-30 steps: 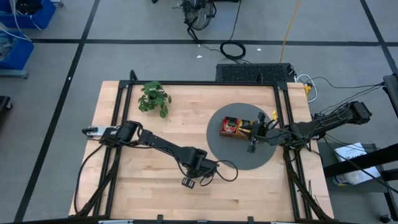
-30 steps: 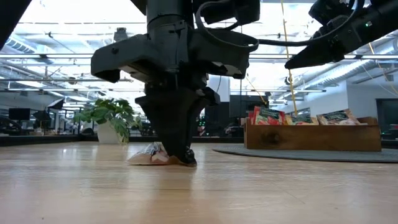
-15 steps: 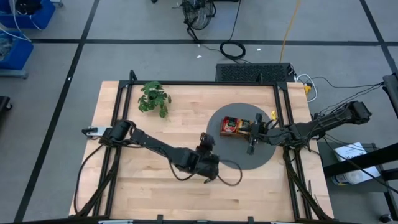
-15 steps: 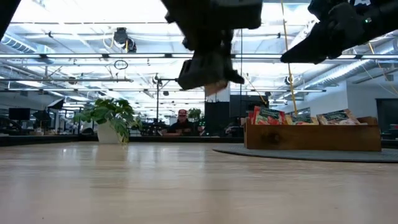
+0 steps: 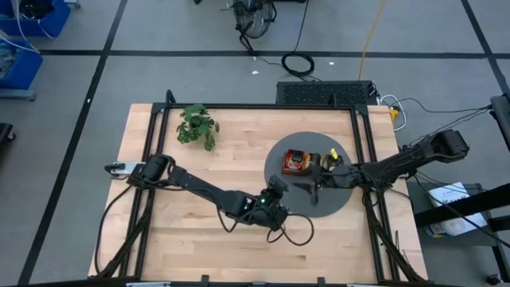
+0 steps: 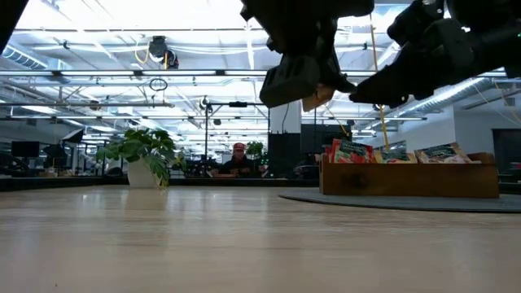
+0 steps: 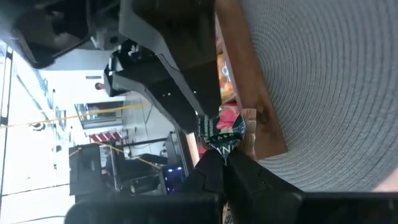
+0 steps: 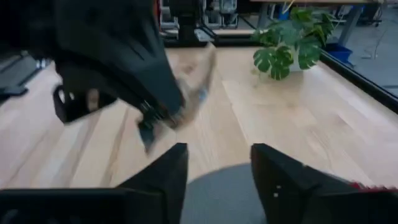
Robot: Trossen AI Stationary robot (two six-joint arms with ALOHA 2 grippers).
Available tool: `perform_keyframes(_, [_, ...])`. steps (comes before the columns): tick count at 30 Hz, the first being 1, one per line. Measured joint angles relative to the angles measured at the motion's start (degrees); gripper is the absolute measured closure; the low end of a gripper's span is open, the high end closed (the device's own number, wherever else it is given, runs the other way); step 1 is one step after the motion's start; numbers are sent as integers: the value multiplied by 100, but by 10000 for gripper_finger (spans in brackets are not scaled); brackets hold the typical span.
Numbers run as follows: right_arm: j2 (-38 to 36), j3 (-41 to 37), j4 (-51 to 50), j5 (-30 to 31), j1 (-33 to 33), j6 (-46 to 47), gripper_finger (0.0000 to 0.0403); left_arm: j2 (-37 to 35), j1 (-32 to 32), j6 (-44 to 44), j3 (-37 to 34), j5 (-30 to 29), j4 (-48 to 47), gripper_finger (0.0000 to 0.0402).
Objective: Pick & Place Tea
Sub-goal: Put the brown tea bag into the right of the wooden organizer
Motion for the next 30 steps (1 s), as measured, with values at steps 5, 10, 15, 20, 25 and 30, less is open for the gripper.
perform_keyframes(5, [571,-4,747,-292,4,208,204,1,105,-13,2,2,-34,399])
perform_keyframes(10, [904,-4,1228,-452,7,224,198,0,188,-53,4,96,-164,399])
perform_keyframes(15, [1013,-4,1433,-434,7,226,198,0,277,-96,9,157,-181,399])
perform_keyframes(20, [1176,8,1468,-434,-4,225,198,-1,310,-94,9,275,-139,399])
perform_keyframes(25, [1330,118,1552,-399,-9,141,215,-2,309,-94,11,478,-23,399])
perform_keyframes(30, [1367,140,1552,-410,-97,118,269,-4,302,-175,11,462,-2,398])
